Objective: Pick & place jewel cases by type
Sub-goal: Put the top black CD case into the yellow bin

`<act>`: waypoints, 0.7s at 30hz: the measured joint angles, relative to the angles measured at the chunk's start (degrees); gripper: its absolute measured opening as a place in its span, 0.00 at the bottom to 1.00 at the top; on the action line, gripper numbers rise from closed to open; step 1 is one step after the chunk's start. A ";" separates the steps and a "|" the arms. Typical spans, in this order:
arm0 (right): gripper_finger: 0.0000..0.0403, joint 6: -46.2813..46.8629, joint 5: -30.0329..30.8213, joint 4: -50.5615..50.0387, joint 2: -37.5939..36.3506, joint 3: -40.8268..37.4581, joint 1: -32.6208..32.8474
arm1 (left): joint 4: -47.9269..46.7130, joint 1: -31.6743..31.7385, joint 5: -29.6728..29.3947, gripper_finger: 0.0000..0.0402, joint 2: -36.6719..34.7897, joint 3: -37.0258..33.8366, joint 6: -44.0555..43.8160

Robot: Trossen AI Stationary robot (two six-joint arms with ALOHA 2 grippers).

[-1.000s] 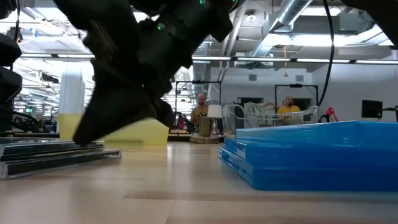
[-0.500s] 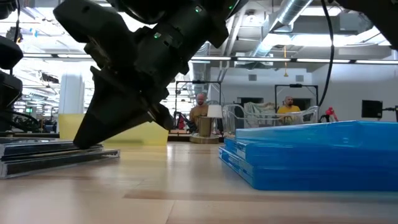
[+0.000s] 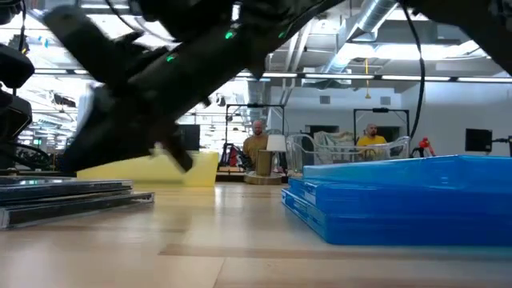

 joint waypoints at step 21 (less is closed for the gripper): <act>0.00 -5.05 -2.72 -21.84 -1.98 22.31 -3.62 | -1.21 0.00 -1.10 0.48 0.00 0.03 2.65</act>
